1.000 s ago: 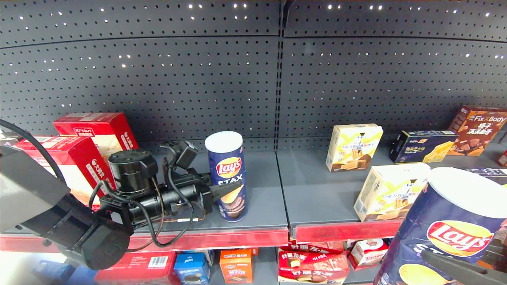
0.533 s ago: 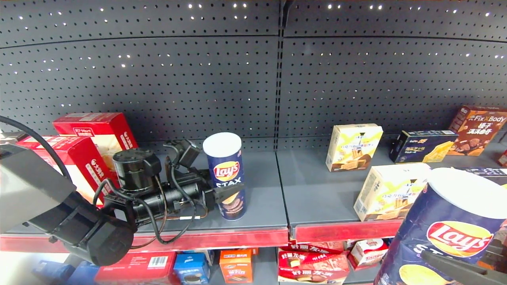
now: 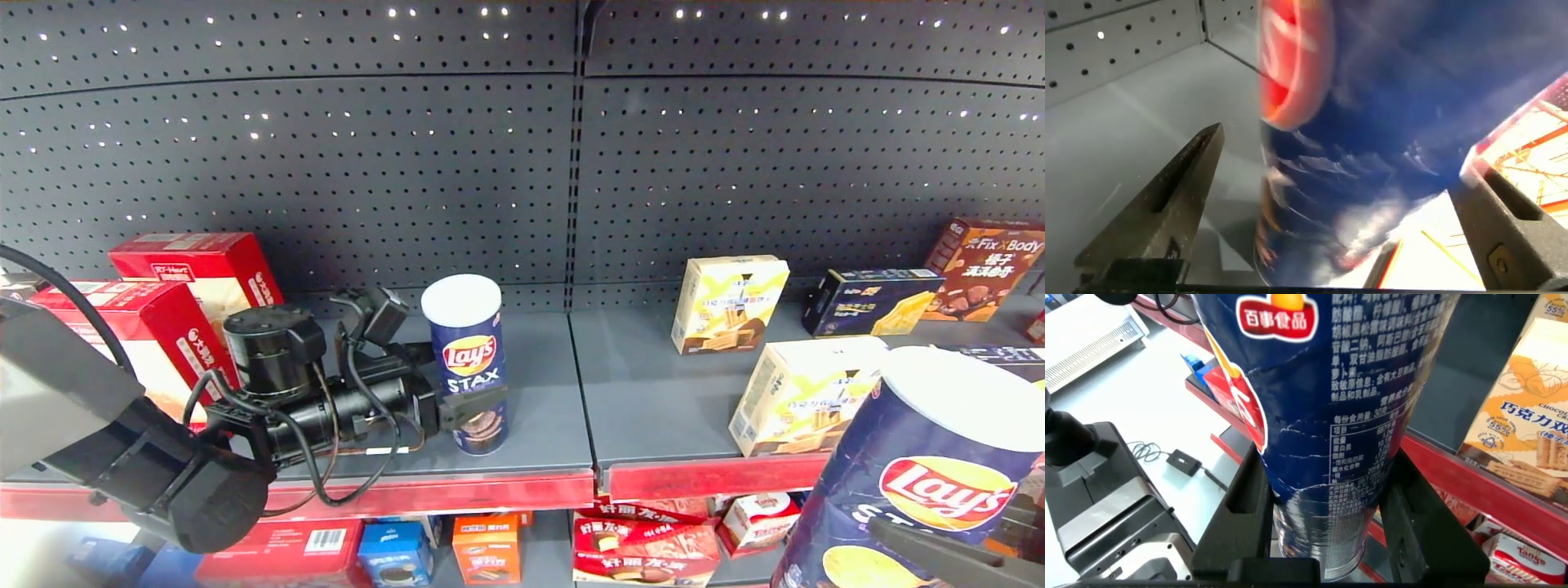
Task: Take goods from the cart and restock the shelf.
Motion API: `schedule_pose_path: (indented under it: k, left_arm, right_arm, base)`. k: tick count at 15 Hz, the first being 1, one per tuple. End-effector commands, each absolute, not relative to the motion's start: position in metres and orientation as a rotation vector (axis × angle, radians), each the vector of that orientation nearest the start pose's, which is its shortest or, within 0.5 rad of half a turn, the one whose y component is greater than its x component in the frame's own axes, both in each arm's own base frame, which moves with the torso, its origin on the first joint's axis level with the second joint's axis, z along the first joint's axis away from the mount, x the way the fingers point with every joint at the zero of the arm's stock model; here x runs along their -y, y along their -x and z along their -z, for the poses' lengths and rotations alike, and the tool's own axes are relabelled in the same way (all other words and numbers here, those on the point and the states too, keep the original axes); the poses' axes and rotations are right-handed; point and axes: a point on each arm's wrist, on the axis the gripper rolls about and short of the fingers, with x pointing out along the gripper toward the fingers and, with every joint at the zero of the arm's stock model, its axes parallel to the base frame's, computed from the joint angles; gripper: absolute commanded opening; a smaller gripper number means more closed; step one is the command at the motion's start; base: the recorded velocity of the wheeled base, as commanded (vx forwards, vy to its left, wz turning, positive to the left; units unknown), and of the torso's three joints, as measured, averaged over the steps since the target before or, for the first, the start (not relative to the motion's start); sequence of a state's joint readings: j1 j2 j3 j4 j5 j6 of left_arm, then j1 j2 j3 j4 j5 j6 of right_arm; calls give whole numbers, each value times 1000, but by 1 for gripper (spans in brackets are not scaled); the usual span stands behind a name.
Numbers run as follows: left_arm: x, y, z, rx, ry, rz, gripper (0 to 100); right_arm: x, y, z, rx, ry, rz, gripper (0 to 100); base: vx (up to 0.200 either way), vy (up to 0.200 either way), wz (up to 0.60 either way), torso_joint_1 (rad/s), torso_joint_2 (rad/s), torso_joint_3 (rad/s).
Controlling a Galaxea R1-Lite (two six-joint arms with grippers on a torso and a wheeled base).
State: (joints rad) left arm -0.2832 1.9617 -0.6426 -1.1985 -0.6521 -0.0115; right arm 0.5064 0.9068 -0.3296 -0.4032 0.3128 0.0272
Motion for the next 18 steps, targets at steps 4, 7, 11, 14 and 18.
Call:
schedule_pose_path:
  k: [4, 7, 11, 14, 18]
  left_arm:
    - [85, -293, -124, -101, -16, 894, 100]
    - [71, -277, -138, -66, -22, 859, 100]
    - [63, -244, -152, -37, -21, 850, 100]
    - [41, -201, -162, -4, -9, 785, 100]
    - [27, -160, -168, 32, -3, 518, 100]
  right_arm:
    - [-55, -86, -186, -190, -9, -813, 0]
    - [-55, -86, -186, -195, -8, -813, 0]
    - [-55, -86, -184, -201, -8, -812, 0]
    - [-55, -86, -184, -200, -8, -813, 0]
    - [-55, -85, -181, -211, -7, -814, 0]
  base:
    - [0, 0, 0, 0, 0, 0]
    - [0, 0, 0, 0, 0, 0]
    - [0, 0, 0, 0, 0, 0]
    - [0, 0, 0, 0, 0, 0]
    - [0, 0, 0, 0, 0, 0]
